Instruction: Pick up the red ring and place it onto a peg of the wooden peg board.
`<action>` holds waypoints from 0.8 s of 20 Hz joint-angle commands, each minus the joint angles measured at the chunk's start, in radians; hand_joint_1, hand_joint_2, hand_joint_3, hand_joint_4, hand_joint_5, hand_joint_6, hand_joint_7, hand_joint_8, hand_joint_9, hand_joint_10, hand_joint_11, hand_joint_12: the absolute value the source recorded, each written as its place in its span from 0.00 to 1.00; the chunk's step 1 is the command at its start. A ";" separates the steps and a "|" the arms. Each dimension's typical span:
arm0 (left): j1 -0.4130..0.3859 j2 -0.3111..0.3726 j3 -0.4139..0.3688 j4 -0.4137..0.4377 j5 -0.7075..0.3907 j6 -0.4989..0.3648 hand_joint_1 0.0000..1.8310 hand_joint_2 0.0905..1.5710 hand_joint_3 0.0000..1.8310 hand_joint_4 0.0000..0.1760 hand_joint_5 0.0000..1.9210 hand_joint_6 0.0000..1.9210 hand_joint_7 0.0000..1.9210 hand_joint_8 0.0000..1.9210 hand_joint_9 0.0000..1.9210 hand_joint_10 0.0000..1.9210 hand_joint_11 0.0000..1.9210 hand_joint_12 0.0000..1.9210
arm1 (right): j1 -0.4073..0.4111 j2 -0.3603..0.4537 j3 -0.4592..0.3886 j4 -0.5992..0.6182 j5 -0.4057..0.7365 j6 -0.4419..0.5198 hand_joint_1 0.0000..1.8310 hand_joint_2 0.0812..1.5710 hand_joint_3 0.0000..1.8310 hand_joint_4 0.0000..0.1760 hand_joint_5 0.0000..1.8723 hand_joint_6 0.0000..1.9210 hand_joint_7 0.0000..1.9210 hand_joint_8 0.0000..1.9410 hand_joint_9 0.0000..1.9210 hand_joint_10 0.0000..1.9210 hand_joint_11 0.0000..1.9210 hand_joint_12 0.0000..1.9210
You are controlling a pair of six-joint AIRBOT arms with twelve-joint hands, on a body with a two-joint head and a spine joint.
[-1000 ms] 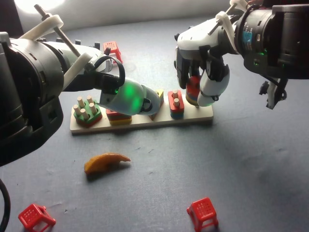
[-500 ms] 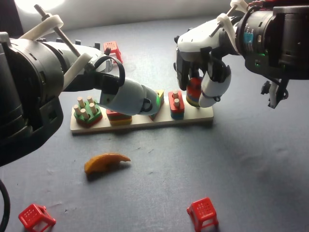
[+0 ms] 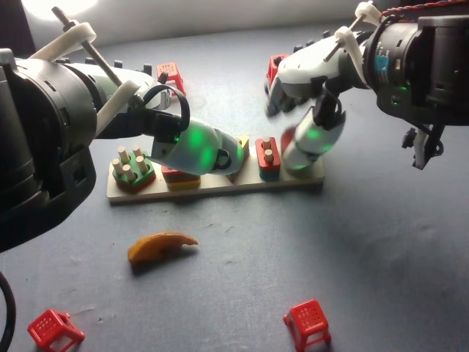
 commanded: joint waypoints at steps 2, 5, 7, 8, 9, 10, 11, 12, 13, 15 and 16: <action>-0.005 0.000 0.001 0.082 -0.007 -0.002 0.00 0.68 0.00 0.00 0.00 0.00 0.00 0.00 0.00 0.00 0.00 0.00 | 0.003 0.011 0.002 -0.036 0.028 0.000 0.40 0.56 0.00 0.00 0.11 0.00 0.14 0.00 0.14 0.00 0.00 0.39; -0.005 0.000 0.001 0.082 -0.007 -0.002 0.00 0.68 0.00 0.00 0.00 0.00 0.00 0.00 0.00 0.00 0.00 0.00 | 0.005 0.021 -0.003 -0.036 0.027 0.010 0.38 0.55 0.00 0.00 0.10 0.00 0.13 0.00 0.14 0.00 0.00 0.40; -0.005 0.000 0.002 0.082 -0.007 -0.002 0.00 0.68 0.00 0.00 0.00 0.00 0.00 0.00 0.00 0.00 0.00 0.00 | 0.007 0.062 -0.038 -0.036 0.015 0.015 0.41 0.55 0.00 0.00 0.10 0.00 0.12 0.00 0.14 0.00 0.00 0.38; -0.005 0.000 0.002 0.082 -0.007 -0.002 0.00 0.68 0.00 0.00 0.00 0.00 0.00 0.00 0.00 0.00 0.00 0.00 | 0.007 0.075 -0.053 -0.036 0.007 0.015 0.41 0.55 0.00 0.00 0.10 0.00 0.12 0.00 0.14 0.00 0.00 0.38; -0.005 0.001 0.002 0.082 -0.007 -0.002 0.00 0.68 0.00 0.00 0.00 0.00 0.00 0.00 0.00 0.00 0.00 0.00 | 0.005 0.099 -0.077 -0.036 -0.005 0.016 0.41 0.55 0.00 0.00 0.09 0.00 0.12 0.00 0.14 0.00 0.00 0.38; -0.005 0.001 0.002 0.082 -0.007 -0.002 0.00 0.68 0.00 0.00 0.00 0.00 0.00 0.00 0.00 0.00 0.00 0.00 | -0.001 0.128 -0.105 -0.036 -0.021 0.016 0.41 0.55 0.00 0.00 0.09 0.00 0.12 0.00 0.14 0.00 0.00 0.38; -0.006 0.001 0.002 0.082 -0.007 -0.002 0.00 0.67 0.00 0.00 0.00 0.00 0.00 0.00 0.00 0.00 0.00 0.00 | -0.007 0.167 -0.141 -0.035 -0.033 0.017 0.42 0.55 0.00 0.00 0.10 0.00 0.13 0.00 0.14 0.00 0.00 0.39; -0.006 0.001 0.003 0.082 -0.007 -0.002 0.00 0.67 0.00 0.00 0.00 0.00 0.00 0.00 0.00 0.00 0.00 0.00 | -0.010 0.203 -0.173 -0.035 -0.045 0.018 0.42 0.55 0.00 0.00 0.10 0.00 0.13 0.00 0.14 0.00 0.00 0.39; -0.007 0.001 0.003 0.082 -0.007 -0.002 0.00 0.67 0.00 0.00 0.00 0.00 0.00 0.00 0.00 0.00 0.00 0.00 | -0.010 0.235 -0.199 -0.035 -0.056 0.019 0.42 0.55 0.00 0.00 0.10 0.00 0.13 0.00 0.14 0.00 0.00 0.39; -0.007 0.001 0.004 0.082 -0.007 -0.002 0.00 0.67 0.00 0.00 0.00 0.00 0.00 0.00 0.00 0.00 0.00 0.00 | -0.007 0.300 -0.257 -0.041 -0.072 0.019 0.40 0.57 0.00 0.00 0.11 0.00 0.13 0.00 0.14 0.00 0.00 0.41; -0.007 0.001 0.004 0.082 -0.007 -0.002 0.00 0.67 0.00 0.00 0.00 0.00 0.00 0.00 0.00 0.00 0.00 0.00 | -0.006 0.340 -0.296 -0.080 -0.081 0.037 0.40 0.57 0.00 0.00 0.10 0.00 0.12 0.00 0.13 0.00 0.00 0.40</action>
